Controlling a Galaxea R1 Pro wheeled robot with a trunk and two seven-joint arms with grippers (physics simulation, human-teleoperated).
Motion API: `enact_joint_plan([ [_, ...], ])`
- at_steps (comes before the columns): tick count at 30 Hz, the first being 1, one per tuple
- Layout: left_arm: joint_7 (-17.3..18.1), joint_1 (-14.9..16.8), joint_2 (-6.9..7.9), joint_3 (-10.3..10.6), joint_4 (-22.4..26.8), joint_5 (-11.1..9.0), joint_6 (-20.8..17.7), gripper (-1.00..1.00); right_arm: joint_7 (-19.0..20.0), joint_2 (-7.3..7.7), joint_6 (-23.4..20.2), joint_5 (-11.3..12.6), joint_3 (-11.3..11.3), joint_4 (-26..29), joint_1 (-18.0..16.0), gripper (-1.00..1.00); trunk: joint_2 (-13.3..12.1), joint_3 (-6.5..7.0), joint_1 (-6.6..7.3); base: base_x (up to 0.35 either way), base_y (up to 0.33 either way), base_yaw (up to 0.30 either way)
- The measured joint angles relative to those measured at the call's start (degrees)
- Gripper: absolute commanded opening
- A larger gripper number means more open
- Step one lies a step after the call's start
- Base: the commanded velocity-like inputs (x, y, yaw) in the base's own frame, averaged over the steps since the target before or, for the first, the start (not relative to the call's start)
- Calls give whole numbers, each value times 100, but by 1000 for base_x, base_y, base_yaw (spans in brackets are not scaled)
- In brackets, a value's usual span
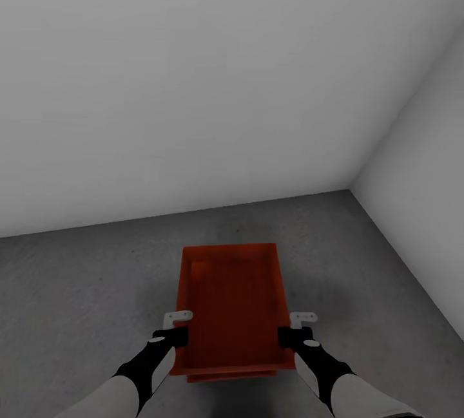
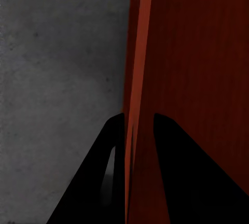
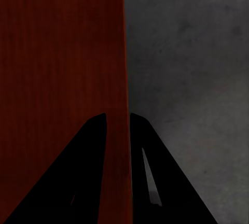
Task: Move the two storage containers from the living room to the garage. In the garage, place one container on the floor and stack the other container on top of it (either order is fine).
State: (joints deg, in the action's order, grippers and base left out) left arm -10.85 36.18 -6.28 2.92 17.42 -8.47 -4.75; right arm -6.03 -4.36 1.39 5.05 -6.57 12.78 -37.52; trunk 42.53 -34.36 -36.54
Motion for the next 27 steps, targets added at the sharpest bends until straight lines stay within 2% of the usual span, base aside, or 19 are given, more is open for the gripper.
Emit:
enact_joint_plan([
  [27, 27, 1, 22, 1, 0, -8, -3, -100, -37, -24, 0, -1, -4, -1, -1, -100, 0, 0, 0, 0, 10, 0],
])
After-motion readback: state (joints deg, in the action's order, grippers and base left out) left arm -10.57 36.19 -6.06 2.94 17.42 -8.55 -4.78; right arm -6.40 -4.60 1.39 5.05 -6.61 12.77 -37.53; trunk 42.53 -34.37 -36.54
